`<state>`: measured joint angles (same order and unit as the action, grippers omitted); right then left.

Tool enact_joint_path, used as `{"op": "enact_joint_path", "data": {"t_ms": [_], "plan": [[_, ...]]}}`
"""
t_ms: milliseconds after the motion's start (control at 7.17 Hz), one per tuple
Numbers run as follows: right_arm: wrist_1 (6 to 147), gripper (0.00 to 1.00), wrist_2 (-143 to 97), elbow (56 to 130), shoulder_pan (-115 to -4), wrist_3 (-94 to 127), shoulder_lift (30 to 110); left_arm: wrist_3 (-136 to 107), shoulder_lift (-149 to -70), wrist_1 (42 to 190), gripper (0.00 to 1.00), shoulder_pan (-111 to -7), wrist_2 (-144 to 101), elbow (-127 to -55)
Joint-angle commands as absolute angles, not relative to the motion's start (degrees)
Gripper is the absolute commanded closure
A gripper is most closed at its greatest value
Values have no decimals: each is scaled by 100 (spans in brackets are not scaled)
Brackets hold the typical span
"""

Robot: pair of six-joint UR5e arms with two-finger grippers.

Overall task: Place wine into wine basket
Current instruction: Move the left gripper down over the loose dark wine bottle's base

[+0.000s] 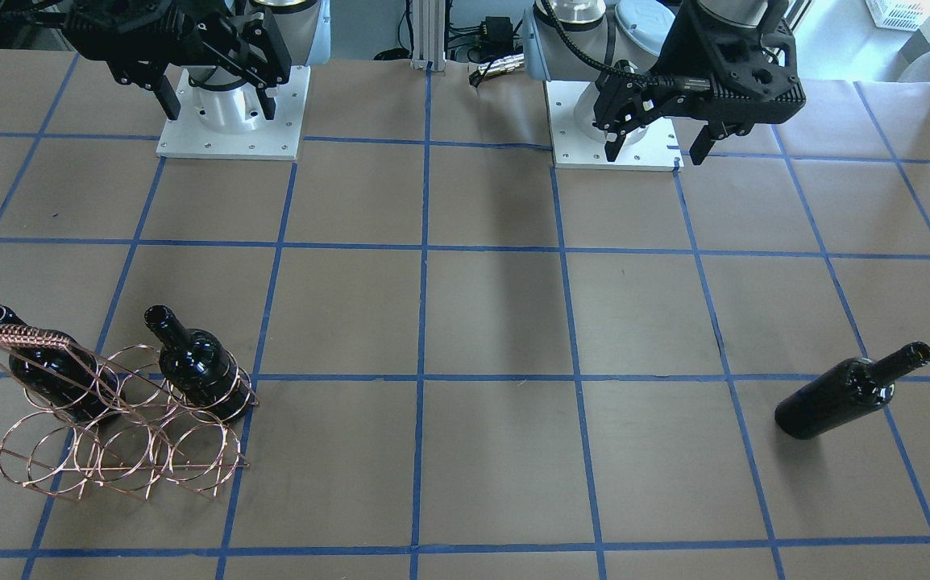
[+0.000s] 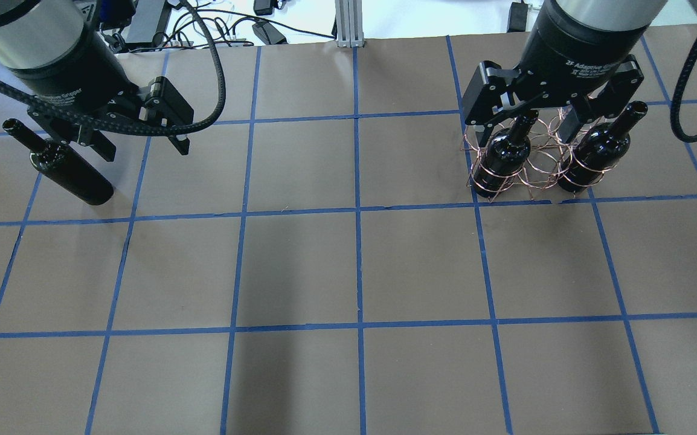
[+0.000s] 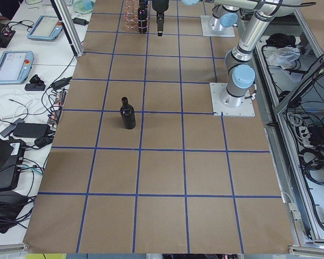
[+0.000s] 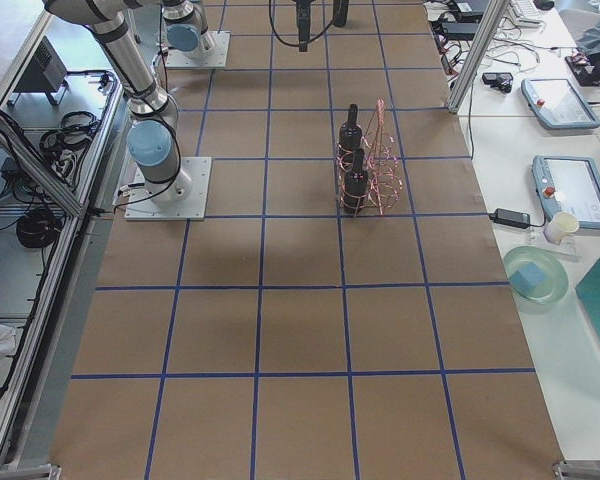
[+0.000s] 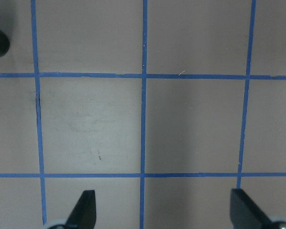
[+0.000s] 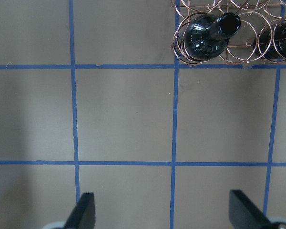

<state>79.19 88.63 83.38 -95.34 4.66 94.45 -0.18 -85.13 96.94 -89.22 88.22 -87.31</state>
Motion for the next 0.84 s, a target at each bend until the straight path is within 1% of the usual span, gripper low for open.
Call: {"op": "enact_joint_path", "data": {"t_ms": [0,140,279,419,698], "plan": [[7919,0,8859,8341,-9536,466,9448,820,-8517,9686,0,-8720,8859,-8632],[7919,0,8851,8341,-9536,466,9440,1026,-8525,9703,0,-8075,8790,-8579],[7928,0,8851,8341,-9536,466,9439,1811,-8604,9721,0,-7251,8754,-8543],[7919,0,8851,8341,-9536,466,9439,2307,-8683,9695,0,-6677,8728,-8552],[7919,0,8842,8341,-9536,466,9440,2364,-8972,9416,0,-6294,8789,-8508]]}}
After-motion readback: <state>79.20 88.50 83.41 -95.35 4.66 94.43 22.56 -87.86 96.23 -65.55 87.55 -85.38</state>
